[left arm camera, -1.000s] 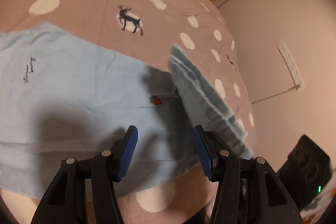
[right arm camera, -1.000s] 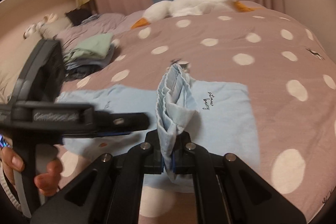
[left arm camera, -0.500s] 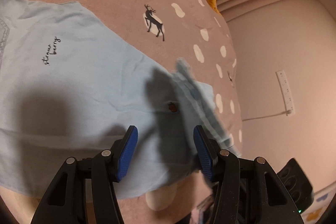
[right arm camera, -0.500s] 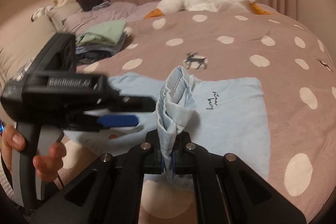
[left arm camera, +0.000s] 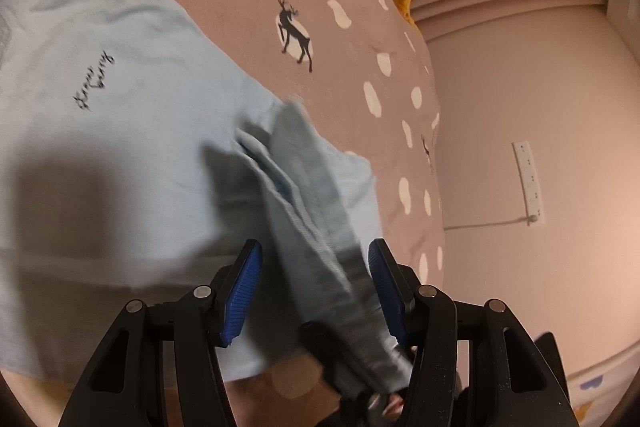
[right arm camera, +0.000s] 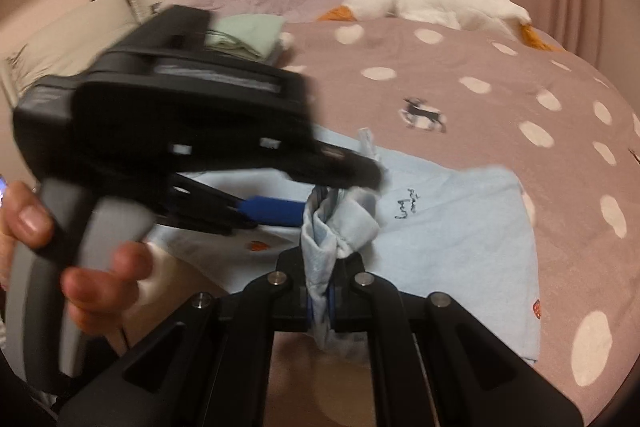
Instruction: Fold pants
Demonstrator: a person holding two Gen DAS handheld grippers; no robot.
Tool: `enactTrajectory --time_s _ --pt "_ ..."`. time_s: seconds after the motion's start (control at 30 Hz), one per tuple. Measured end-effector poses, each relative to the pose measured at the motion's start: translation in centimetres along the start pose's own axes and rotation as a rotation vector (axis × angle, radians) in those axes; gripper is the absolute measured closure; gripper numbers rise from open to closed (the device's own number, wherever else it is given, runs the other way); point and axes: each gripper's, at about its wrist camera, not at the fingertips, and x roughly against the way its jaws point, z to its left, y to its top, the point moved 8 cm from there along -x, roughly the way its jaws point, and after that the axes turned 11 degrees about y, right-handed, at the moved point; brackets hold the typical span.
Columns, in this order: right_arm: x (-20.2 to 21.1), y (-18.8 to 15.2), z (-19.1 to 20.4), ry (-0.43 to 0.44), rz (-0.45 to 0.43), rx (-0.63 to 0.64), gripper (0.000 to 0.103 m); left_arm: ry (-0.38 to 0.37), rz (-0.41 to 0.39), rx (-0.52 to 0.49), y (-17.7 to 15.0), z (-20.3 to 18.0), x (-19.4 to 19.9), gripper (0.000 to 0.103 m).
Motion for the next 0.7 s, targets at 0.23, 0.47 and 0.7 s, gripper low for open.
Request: enactTrajectory --time_s 0.23,0.47,0.7 --pt "-1.7 0.7 2.7 -0.014 0.014 0.104 0.096 0.08 -0.061 -0.032 1.3 1.1 1.2 0.078" --pt "-4.4 2.6 4.6 0.005 -0.005 0.152 0.094 0.18 -0.153 -0.061 3.7 3.8 3.9 0.084" --pt "-8.3 1.6 5.2 0.027 0.064 0.125 0.09 0.292 -0.183 -0.054 4.5 8.1 4.9 0.084"
